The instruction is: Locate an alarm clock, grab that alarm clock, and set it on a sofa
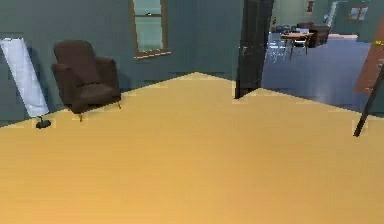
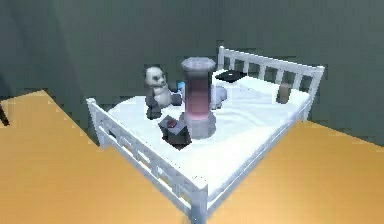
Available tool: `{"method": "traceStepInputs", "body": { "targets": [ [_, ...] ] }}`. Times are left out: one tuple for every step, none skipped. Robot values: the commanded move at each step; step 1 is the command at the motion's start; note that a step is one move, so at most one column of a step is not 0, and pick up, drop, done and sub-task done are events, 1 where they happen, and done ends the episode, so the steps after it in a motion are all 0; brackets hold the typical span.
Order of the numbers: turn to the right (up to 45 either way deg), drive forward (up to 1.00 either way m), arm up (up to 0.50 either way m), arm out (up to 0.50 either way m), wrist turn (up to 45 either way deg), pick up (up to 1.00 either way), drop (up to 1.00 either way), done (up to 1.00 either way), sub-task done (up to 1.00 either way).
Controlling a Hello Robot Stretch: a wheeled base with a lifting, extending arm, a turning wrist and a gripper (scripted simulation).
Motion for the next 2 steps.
{"method": "traceStepInputs", "body": {
  "targets": [
    [42.0, 0.0, 0.0, 0.0, 0.0, 0.0, 0.0, 0.0, 0.0],
    [0.0, 0.45, 0.0, 0.0, 0.0, 0.0, 0.0, 0.0, 0.0]
  ]
}}
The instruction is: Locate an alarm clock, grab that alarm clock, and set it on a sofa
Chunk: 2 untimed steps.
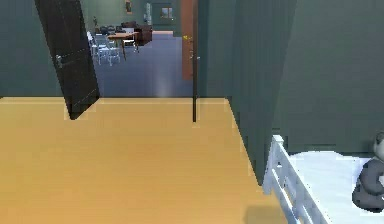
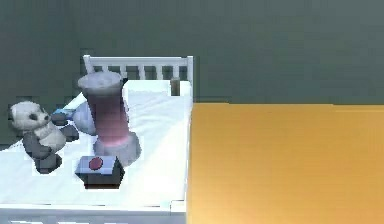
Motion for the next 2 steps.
{"method": "traceStepInputs", "body": {
  "targets": [
    [-24.0, 0.0, 0.0, 0.0, 0.0, 0.0, 0.0, 0.0, 0.0],
    [45.0, 0.0, 0.0, 0.0, 0.0, 0.0, 0.0, 0.0, 0.0]
  ]
}}
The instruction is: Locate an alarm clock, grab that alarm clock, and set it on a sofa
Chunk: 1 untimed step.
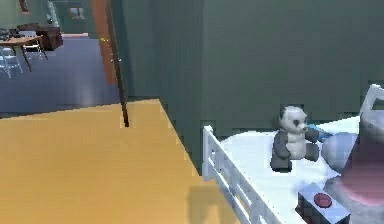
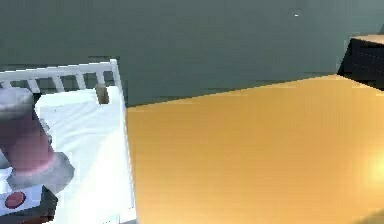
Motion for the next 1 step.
{"method": "traceStepInputs", "body": {
  "targets": [
    [33.0, 0.0, 0.0, 0.0, 0.0, 0.0, 0.0, 0.0, 0.0]
  ]
}}
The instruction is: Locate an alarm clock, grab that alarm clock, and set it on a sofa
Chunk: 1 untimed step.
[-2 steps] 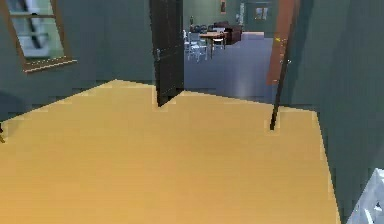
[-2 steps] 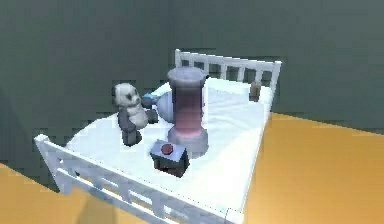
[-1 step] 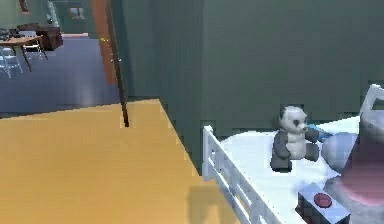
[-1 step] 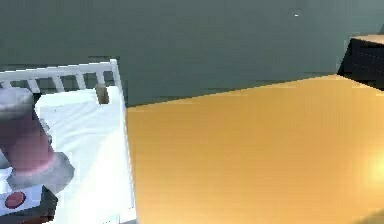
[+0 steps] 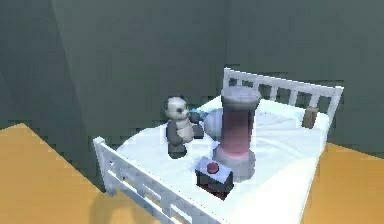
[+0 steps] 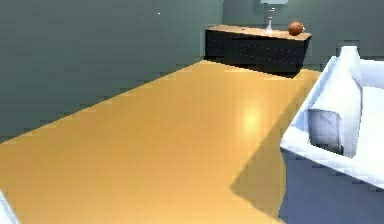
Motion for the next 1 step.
{"method": "traceStepInputs", "body": {
  "targets": [
    [0.0, 0.4, 0.0, 0.0, 0.0, 0.0, 0.0, 0.0, 0.0]
  ]
}}
